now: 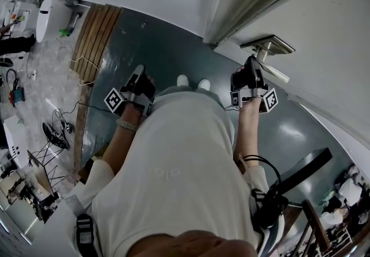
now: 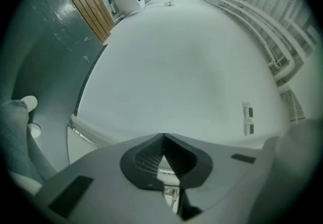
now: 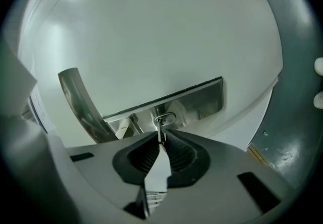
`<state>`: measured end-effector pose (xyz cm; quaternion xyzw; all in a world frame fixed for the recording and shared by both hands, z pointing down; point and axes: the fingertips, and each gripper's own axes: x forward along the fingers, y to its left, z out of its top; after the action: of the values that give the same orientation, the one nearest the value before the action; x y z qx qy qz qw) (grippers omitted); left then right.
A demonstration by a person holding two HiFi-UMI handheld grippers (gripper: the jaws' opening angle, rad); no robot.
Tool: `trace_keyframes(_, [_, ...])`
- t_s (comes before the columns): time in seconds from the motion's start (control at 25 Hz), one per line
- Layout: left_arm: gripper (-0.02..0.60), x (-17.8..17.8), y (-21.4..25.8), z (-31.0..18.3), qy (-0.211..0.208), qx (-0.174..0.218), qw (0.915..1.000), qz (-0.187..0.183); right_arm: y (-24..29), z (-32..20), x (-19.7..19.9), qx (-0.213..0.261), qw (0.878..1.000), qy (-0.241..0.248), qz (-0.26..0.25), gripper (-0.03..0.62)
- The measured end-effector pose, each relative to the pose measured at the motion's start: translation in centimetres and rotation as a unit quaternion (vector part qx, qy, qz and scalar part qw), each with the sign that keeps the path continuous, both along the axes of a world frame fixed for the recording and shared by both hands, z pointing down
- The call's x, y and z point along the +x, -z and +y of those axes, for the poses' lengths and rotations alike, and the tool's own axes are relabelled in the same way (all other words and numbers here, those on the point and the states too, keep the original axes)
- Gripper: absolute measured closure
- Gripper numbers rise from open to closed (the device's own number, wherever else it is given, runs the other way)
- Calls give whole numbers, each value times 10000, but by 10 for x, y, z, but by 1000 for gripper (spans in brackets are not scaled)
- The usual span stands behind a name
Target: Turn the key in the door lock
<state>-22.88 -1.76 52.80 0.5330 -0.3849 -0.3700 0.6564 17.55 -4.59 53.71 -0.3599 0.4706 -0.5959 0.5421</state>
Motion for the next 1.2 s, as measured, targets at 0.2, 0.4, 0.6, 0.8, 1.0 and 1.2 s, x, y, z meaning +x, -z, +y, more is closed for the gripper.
trace_keyframes(0.2, [574, 1, 1, -3, -21, -13, 10000, 25, 3, -3, -3, 55, 9997, 33, 256, 551])
trace_keyframes(0.4, [574, 1, -1, -1, -40, -19, 10000, 56, 3, -1, -4, 147, 9989, 187, 405, 551])
trace_keyframes(0.6, [574, 7, 0, -6, -53, -28, 9999, 134, 5, -2, 0, -10, 9961, 321, 825, 549])
trace_keyframes(0.8, [574, 13, -2, -7, -125, -25, 9997, 192, 14, 19, 18, -337, 9713, 495, 2304, 549])
trace_keyframes(1.0, [574, 15, -5, -8, -162, -65, 9994, 312, 32, 39, 18, -303, 8214, 1153, 5577, 549])
trace_keyframes(1.2, [574, 18, -8, -8, -156, -82, 9990, 399, 26, 49, -2, -238, 5209, 1797, 8342, 549])
